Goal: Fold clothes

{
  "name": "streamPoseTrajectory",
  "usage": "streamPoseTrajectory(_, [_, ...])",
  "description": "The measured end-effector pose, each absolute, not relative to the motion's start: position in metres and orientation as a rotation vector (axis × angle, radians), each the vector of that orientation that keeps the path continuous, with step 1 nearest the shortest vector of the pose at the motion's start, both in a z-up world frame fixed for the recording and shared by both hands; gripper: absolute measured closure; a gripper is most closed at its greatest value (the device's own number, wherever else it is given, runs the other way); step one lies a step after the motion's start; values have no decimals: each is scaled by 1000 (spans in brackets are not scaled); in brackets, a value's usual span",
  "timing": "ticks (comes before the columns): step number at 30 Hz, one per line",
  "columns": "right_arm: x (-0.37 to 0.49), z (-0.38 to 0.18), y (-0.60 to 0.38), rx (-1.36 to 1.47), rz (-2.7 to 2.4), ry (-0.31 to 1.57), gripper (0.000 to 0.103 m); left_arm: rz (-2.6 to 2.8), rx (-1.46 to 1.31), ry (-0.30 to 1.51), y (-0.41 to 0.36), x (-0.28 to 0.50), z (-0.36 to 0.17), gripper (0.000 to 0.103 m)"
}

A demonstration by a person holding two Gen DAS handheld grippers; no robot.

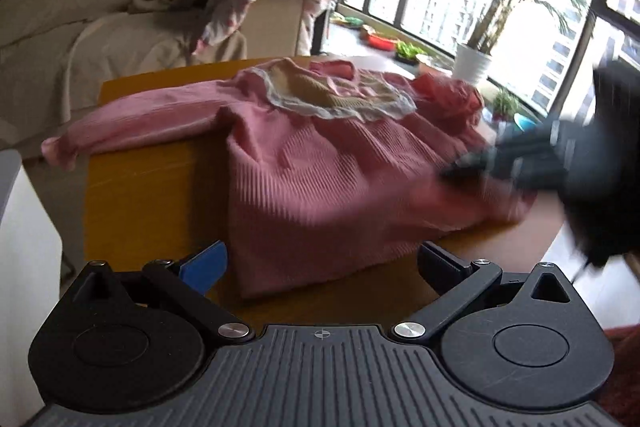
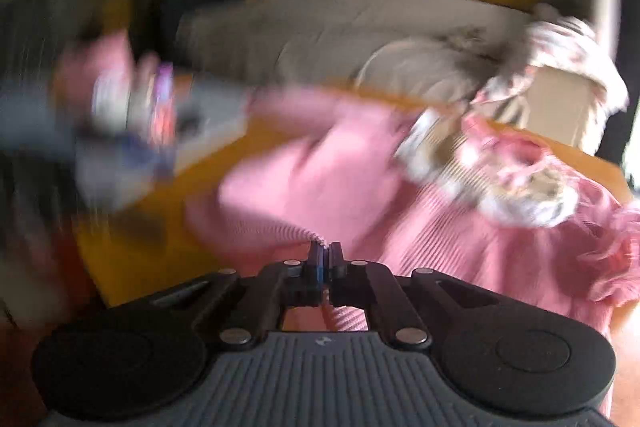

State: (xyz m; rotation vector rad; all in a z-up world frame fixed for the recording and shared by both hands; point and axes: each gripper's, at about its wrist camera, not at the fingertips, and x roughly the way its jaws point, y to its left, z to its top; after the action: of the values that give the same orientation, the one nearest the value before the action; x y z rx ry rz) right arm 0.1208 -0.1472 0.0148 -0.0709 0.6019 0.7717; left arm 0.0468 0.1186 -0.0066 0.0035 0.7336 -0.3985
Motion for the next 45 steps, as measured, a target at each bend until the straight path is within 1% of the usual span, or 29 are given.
streamPoseTrajectory(3, [128,41,-181,118,837,603,98,-397,27,732,114,50,-7,0])
streamPoseTrajectory(5, [119,48,-197,116,824,568,95,-388,23,718,117,50,-4,0])
streamPoseTrajectory(7, [108,50,-213,69,759,530,84,-379,19,704,119,51,-1,0])
streamPoseTrajectory(8, [104,48,-221,45,720,519,74,-376,18,703,121,51,-1,0])
streamPoseTrajectory(9, [102,44,-227,25,680,514,68,-374,16,707,123,51,-1,0])
streamPoseTrajectory(12, [95,26,-237,-50,587,535,63,-368,10,720,128,52,-2,0])
streamPoseTrajectory(15, [92,5,-246,-68,548,593,62,-372,-4,732,131,54,-3,0])
streamPoseTrajectory(19, [99,-19,-243,-59,531,655,62,-462,-89,727,121,66,-3,0])
streamPoseTrajectory(22, [101,-35,-238,-107,521,688,61,-487,-113,758,115,74,-11,0])
streamPoseTrajectory(23, [101,-41,-235,-141,514,699,59,-493,-119,770,114,76,-15,0])
streamPoseTrajectory(25, [98,-45,-233,-192,519,695,57,-504,-130,796,111,81,-21,0])
streamPoseTrajectory(28, [95,-37,-241,-200,516,693,52,-521,-147,834,106,88,-31,0])
streamPoseTrajectory(30, [97,-29,-247,-212,497,673,40,-532,-159,859,103,93,-37,0])
streamPoseTrajectory(31, [102,-22,-248,-239,467,631,35,-536,-172,863,101,97,-39,0])
streamPoseTrajectory(32, [107,-16,-249,-267,437,589,26,-539,-191,860,99,102,-39,0])
streamPoseTrajectory(33, [112,-10,-250,-294,407,547,21,-542,-210,858,97,107,-39,0])
streamPoseTrajectory(35, [125,0,-251,-350,354,482,20,-548,-248,852,93,116,-40,0])
streamPoseTrajectory(40, [190,-19,-236,-411,293,556,20,-562,-343,837,82,140,-41,0])
streamPoseTrajectory(41, [201,-26,-234,-425,274,576,23,-564,-362,834,80,145,-41,0])
streamPoseTrajectory(42, [212,-33,-233,-432,258,601,51,-567,-381,830,78,150,-41,0])
streamPoseTrajectory(43, [223,-37,-236,-415,251,643,71,-570,-400,827,76,154,-41,0])
streamPoseTrajectory(44, [233,-37,-242,-371,251,684,83,-572,-419,824,74,159,-42,0])
streamPoseTrajectory(45, [239,-32,-248,-316,254,701,86,-575,-438,821,72,164,-42,0])
